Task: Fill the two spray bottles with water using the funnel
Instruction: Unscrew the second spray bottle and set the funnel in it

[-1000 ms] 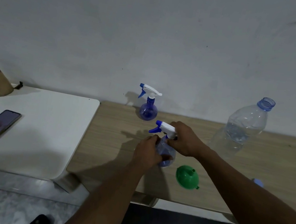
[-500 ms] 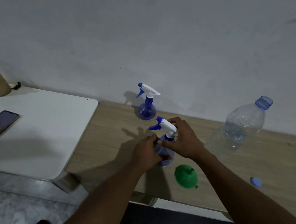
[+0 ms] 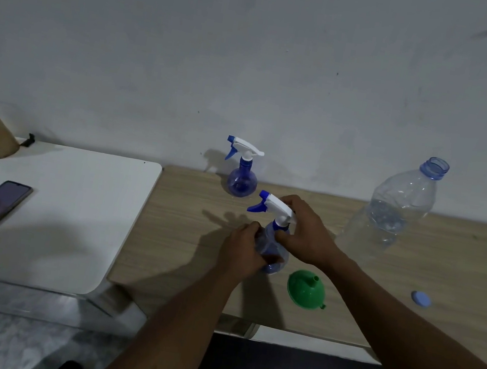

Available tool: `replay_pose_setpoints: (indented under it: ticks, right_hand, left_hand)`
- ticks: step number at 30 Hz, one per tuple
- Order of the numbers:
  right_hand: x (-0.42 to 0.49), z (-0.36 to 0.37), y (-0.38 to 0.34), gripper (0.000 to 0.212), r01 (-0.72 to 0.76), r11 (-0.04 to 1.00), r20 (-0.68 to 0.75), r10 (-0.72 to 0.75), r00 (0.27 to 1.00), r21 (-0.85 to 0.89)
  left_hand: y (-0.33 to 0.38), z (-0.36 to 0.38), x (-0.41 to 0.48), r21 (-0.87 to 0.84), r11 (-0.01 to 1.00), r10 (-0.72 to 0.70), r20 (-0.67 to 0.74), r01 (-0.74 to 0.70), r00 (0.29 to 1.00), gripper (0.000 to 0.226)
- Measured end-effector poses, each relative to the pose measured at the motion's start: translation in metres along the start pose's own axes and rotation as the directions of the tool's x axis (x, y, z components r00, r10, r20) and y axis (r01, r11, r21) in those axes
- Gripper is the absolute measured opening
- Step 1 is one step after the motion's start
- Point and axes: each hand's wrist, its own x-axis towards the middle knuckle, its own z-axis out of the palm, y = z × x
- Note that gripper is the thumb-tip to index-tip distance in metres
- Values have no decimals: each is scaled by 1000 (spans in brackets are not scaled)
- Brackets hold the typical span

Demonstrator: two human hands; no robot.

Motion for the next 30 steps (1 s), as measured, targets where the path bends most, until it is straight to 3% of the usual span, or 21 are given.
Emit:
replay_pose_setpoints:
  ticks: [3,6,11,15,20,24,30]
  right_hand:
    - [-1,-1,0,58,-2,1000,0,2,1000,-8]
    - [0,0,-2,51,-22,1000,-15,22,1000,-4]
    - [1,-2,-4,64,-8,1000,33,7,999,23]
    - [2,1,3,51,-30,997,-48,27,998,-65]
    - [1,-1,-1,60,-25,997,18,23,1000,77]
    - [-1,-1,1,56,-42,999,-11,42,999,23]
    - [1,-6,-4,62,-46,999,73,45,996,6]
  left_hand:
    - [0,-1,-1,-2,1000,0,2,0,1000,60]
    - [0,-1,-1,-12,1000,13,-2,-13,1000,69]
    - [-2,0,1,-5,1000,-13,3,13,1000,56]
    - [-1,0,2,44,999,-2,20,2,1000,56]
    - [-2,0,1,58,998,-8,2,8,1000,60]
    - [0,0,0,53,999,1,4,-1,1000,60]
    - [-2,0,2,51,999,-19,11,19,1000,64]
